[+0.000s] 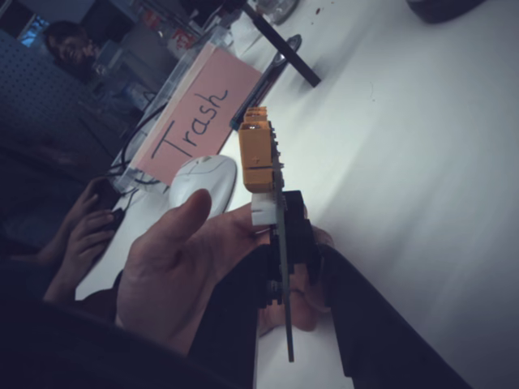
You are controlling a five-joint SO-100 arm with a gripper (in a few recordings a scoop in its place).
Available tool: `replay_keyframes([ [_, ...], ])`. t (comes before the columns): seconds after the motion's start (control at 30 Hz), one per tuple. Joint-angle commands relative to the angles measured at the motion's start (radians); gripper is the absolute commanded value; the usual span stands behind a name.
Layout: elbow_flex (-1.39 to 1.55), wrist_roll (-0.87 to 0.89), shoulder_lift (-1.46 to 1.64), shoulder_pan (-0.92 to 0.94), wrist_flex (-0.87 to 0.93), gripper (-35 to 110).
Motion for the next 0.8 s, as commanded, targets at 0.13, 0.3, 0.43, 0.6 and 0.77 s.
replay_keyframes([
  [0.13, -0.02, -0.005, 0.091, -0.003, 0.003, -5],
  [0.3, -0.02, -0.006, 0.092, -0.003, 0.002, -5],
  [0.43, -0.021, -0.005, 0.092, -0.005, 0.009, -5],
  [0.6, -0.021, -0.002, 0.092, -0.006, 0.011, -5],
  [0.77, -0.023, 0.0, 0.094, -0.011, 0.018, -5],
])
